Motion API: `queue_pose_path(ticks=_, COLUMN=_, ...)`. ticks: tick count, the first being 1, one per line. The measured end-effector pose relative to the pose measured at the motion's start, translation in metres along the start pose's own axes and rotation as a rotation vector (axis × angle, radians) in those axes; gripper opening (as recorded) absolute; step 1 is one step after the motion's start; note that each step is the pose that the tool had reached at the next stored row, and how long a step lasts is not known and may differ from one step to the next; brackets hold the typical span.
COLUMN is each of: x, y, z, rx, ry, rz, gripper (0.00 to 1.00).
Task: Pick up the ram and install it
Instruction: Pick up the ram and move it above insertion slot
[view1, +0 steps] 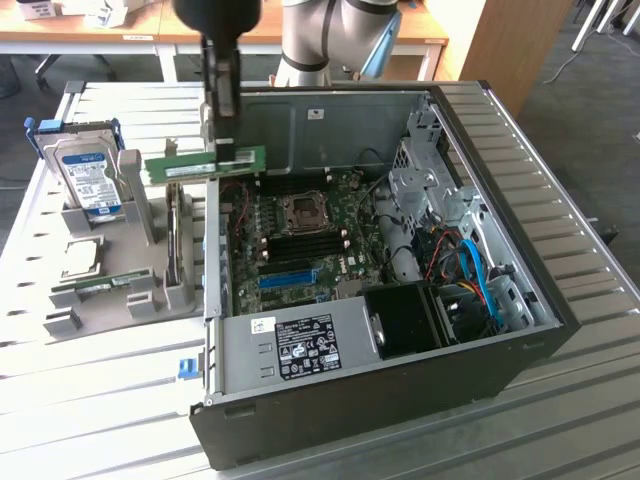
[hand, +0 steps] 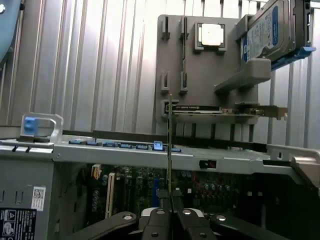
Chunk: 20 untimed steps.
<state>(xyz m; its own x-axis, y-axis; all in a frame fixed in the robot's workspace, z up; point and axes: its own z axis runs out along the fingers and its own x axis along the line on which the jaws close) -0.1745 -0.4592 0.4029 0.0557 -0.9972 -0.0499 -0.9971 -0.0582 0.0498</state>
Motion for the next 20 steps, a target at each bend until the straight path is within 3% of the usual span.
queue_pose_path(ticks=20, x=0.004, y=-0.0709, z=-0.0037, rx=-0.0011, ry=0.0, rz=0.0, gripper=0.12)
